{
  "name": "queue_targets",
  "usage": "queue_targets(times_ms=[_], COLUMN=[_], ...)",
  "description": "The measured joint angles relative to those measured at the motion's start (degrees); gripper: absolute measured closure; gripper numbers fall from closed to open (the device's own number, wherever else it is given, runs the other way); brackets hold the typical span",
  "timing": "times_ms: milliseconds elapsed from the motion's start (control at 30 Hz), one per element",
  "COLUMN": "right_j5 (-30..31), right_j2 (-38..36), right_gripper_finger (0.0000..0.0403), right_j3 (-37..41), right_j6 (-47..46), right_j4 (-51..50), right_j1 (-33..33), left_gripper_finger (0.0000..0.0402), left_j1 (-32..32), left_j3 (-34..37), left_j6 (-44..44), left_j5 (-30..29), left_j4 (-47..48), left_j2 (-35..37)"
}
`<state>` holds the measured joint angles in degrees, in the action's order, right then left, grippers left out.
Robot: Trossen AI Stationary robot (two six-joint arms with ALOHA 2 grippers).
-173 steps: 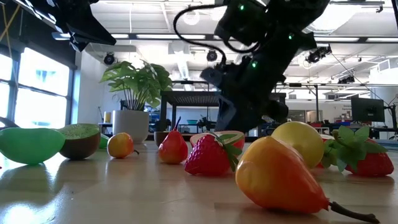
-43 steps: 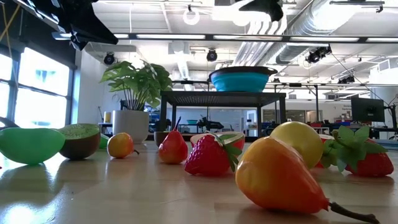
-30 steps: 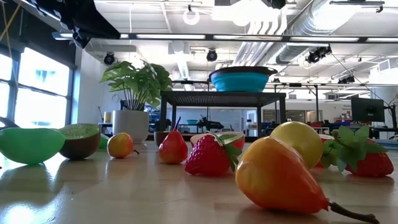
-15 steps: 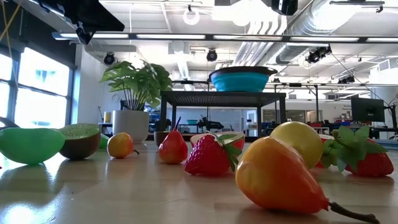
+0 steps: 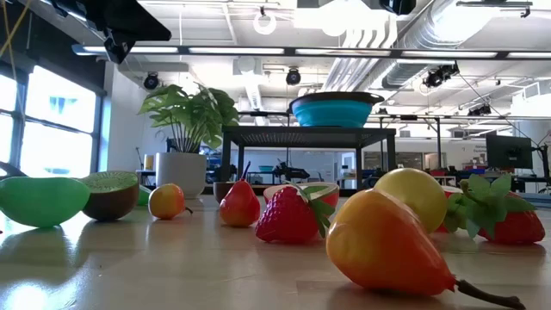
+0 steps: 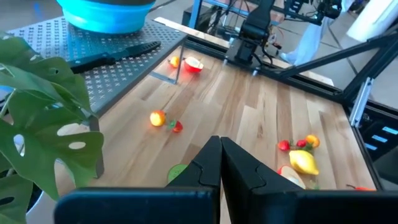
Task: Pick & Place Fruit
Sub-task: Put the green avocado in the blue bowl on the shelf
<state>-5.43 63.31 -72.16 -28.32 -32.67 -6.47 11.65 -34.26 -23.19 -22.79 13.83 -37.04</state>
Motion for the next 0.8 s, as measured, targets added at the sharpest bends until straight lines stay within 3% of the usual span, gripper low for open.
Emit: queue_targets(times_ms=[367, 800], right_j5=[4.1, 4.3], right_j2=[0.0, 0.0], right_gripper_finger=[0.0247, 0.0247], right_j3=[0.0, 0.0], right_j6=[1.0, 1.6], right_j4=[1.3, 1.2], right_j1=[2.1, 2.1], left_gripper_finger=[0.0402, 0.0402], left_j1=[0.0, 0.0], left_j3=[0.0, 0.0], left_j6=[-3.3, -7.9], left_j5=[0.1, -0.6], left_j4=[-0.4, -0.6], left_j2=[-3.5, -6.4])
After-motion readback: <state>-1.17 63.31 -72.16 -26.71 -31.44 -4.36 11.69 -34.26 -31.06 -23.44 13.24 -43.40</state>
